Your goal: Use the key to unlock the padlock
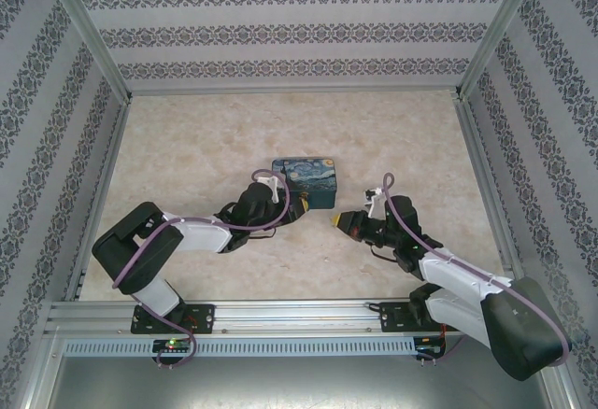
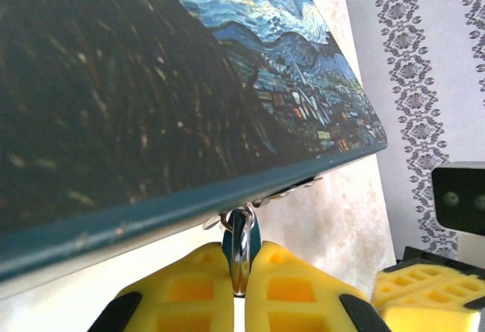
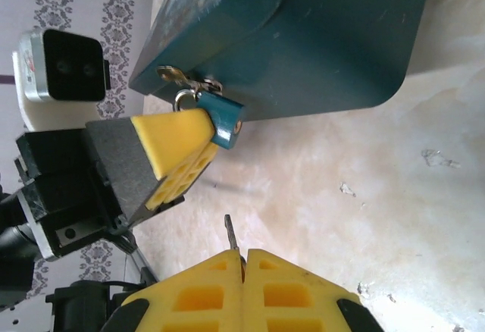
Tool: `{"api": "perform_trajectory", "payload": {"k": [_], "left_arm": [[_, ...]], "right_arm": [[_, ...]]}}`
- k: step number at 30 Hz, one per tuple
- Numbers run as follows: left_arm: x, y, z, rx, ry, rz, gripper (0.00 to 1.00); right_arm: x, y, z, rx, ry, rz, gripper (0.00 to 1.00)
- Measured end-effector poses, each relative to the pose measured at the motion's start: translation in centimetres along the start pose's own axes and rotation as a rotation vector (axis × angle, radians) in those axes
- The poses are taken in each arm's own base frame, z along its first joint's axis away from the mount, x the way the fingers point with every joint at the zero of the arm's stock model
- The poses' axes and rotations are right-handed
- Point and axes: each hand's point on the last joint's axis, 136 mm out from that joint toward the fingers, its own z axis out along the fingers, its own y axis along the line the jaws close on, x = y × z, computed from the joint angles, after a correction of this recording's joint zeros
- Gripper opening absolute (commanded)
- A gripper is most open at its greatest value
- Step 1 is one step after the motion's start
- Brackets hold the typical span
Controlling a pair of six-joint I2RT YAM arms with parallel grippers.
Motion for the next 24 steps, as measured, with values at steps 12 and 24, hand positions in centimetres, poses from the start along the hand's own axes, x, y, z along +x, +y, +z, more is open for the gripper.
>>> {"api": "perform_trajectory", "payload": {"k": [12,24], "left_arm": [[-0.5,-0.9,-0.2,0.076,-0.004,-0.115,0.0],[-1.0,-1.9,-0.5,0.135,-0.013,-0.211,0.0]], "right_arm": [[0.2,-0.4,1.2,0.032,-0.022,0.037,0.0],[-0.6,-0.6,2.1,0.052,-0.057,0.084,0.0]]}}
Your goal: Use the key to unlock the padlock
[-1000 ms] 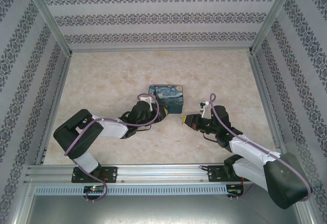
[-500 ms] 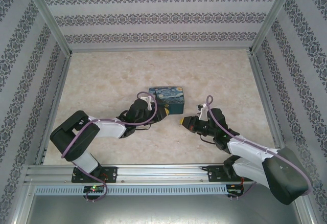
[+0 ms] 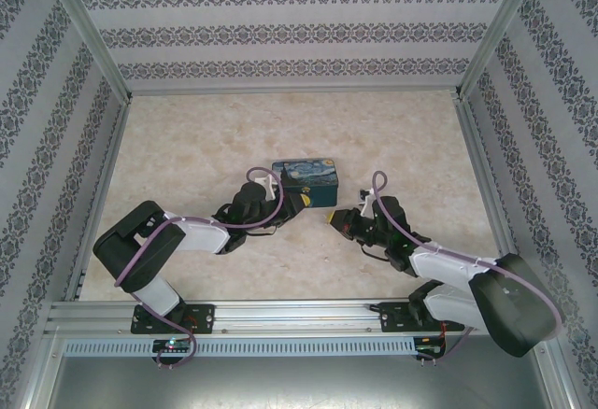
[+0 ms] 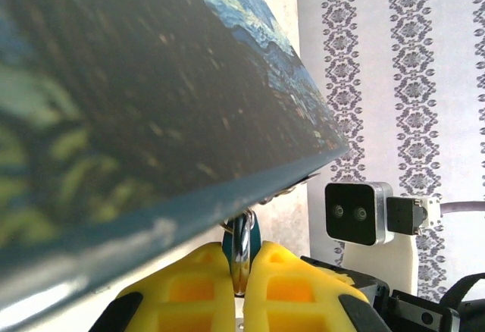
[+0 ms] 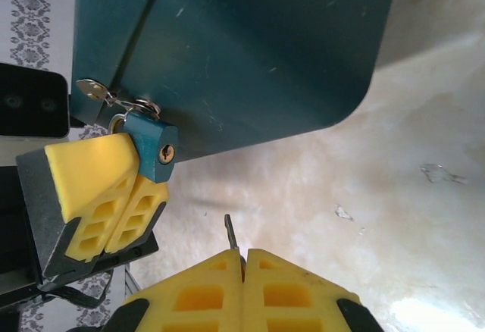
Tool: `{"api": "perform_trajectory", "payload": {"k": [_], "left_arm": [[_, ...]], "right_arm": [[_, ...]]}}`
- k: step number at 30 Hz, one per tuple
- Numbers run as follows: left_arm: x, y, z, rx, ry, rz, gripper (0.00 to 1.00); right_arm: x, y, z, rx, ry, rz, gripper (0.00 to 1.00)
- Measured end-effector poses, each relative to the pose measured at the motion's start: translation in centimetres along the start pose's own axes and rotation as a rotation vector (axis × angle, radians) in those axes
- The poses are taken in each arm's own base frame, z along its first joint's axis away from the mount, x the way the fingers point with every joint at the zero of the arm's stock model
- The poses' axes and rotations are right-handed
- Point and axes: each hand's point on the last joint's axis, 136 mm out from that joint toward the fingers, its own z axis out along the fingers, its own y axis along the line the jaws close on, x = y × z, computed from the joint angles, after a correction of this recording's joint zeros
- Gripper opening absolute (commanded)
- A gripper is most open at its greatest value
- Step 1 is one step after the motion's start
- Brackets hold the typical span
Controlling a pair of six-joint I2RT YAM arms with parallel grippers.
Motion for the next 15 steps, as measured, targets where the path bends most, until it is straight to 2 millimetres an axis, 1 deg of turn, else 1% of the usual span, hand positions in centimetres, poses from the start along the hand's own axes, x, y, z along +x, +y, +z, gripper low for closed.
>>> {"api": "perform_trajectory", "payload": {"k": [9,15], "left_arm": [[-0.1,-0.6,0.1,0.028,-0.002,-0.022,0.0],[-0.1,-0.5,0.2,0.033,0.0,-0.021,0.0]], "right_arm": [[-0.8,0.9,0.5,-0.013,-0.017,-0.001,0.0],[-1.0,1.3,0.8,-0.02,-0.018,0.0,0.0]]}}
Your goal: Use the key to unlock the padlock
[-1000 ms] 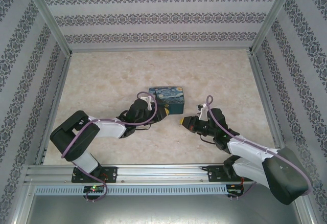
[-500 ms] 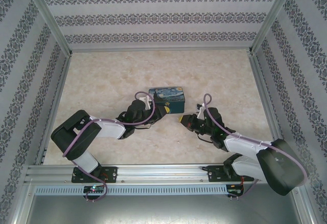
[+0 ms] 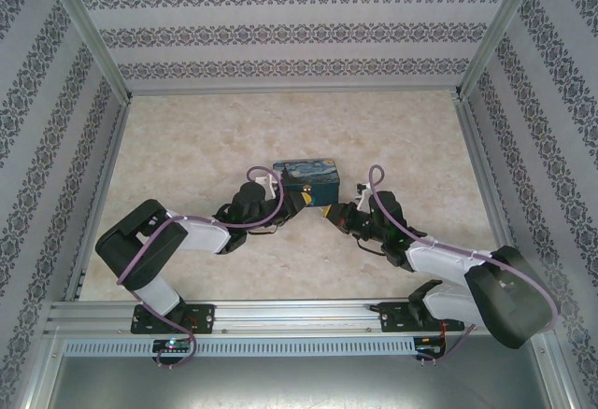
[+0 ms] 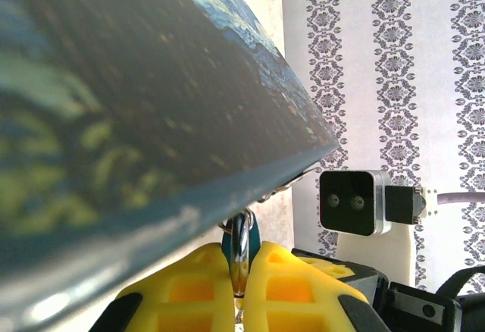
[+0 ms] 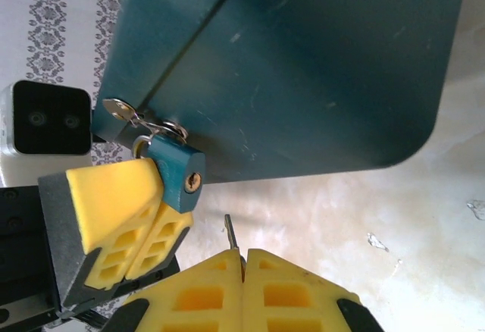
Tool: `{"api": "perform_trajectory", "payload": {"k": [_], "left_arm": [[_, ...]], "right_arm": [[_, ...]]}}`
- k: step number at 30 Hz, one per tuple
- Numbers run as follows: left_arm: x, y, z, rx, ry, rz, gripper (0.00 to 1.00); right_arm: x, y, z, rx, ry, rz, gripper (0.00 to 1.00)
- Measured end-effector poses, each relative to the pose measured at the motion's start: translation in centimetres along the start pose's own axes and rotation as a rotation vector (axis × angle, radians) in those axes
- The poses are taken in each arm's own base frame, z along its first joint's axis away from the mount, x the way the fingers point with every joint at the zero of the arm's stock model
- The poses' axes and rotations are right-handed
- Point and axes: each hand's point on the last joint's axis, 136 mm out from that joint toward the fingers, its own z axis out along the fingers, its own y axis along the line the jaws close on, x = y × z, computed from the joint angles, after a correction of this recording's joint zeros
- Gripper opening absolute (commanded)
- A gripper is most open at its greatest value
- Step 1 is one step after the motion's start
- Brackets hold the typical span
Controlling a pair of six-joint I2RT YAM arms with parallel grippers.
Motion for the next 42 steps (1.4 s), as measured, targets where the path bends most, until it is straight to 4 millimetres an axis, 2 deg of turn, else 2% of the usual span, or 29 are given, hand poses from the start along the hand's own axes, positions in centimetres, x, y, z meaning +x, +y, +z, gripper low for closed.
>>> {"api": "perform_trajectory", "payload": {"k": [20,27,42], "left_arm": [[0.0,0.0,0.1,0.007,0.002,0.001,0.0],[-0.1,-0.1,0.0,0.016,-0.002,-0.001,0.0],[-0.3,-0.2,0.0,0.026,-0.005,-0.029,0.0]], "right_arm": [[-0.5,0.2,0.8,0.004,0.002,0.002,0.0],[-1.2,1.4,1.0,-0.017,-0.009,-0.008,0.0],[-1.3,1.4,1.4,-0.013,-0.006,-0.007,0.0]]}}
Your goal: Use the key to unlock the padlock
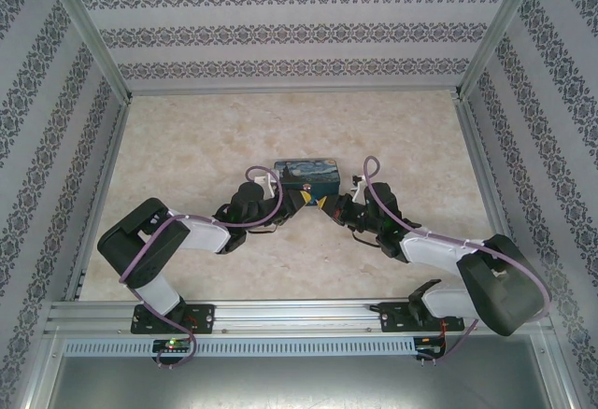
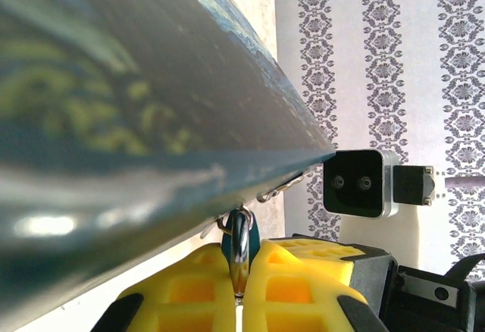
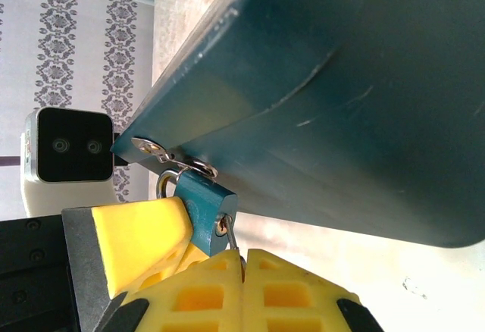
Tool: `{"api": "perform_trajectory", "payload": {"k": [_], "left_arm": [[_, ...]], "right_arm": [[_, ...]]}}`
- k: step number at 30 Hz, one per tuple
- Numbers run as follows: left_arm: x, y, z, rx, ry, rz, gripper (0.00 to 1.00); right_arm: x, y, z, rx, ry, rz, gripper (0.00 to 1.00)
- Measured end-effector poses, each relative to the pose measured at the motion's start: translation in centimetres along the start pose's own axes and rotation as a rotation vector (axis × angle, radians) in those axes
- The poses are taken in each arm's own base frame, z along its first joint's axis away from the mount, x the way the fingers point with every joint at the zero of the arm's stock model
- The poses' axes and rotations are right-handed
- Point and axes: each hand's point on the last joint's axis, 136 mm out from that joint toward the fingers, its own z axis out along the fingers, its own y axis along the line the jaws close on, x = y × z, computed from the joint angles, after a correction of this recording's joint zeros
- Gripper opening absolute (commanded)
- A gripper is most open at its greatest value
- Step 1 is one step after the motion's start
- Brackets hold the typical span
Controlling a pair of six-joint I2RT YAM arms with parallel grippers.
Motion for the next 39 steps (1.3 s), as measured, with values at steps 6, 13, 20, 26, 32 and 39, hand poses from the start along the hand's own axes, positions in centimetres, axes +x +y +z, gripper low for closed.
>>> {"api": "perform_trajectory", "payload": {"k": [6,13,20,26,32,39], "left_arm": [[0.0,0.3,0.1,-0.004,0.004,-0.033,0.0],[0.0,-0.1,0.1,0.017,0.007,-0.052,0.0],[-0.5,-0.8,0.0,0.049,-0.001,-0.076,0.0],[-0.9,-0.5,0.2,0.052,-0.009,-0.103,0.0],[-0.9,-0.3,0.2,0.048,-0.01,-0.109,0.0],[-0.8,-0.4,0.2,0.052,-0.003,-0.112,0.0]], "right_arm": [[0.0,-0.2,0.2,0.003,0.004,-0.008,0.0],[-0.5,0.0,-0.2,-0.029,0.023,-0.021,0.0],[-1.0,0.7,-0.1,-0.074,0.066,-0.05,0.0],[-1.2,0.4,0.4,-0.083,0.093,-0.047,0.0],[-1.1,0.4,0.6,-0.091,0.11,-0.055,0.0],[-1.0,0.4,0.3,-0.105,0.137,-0.107,0.0]]}}
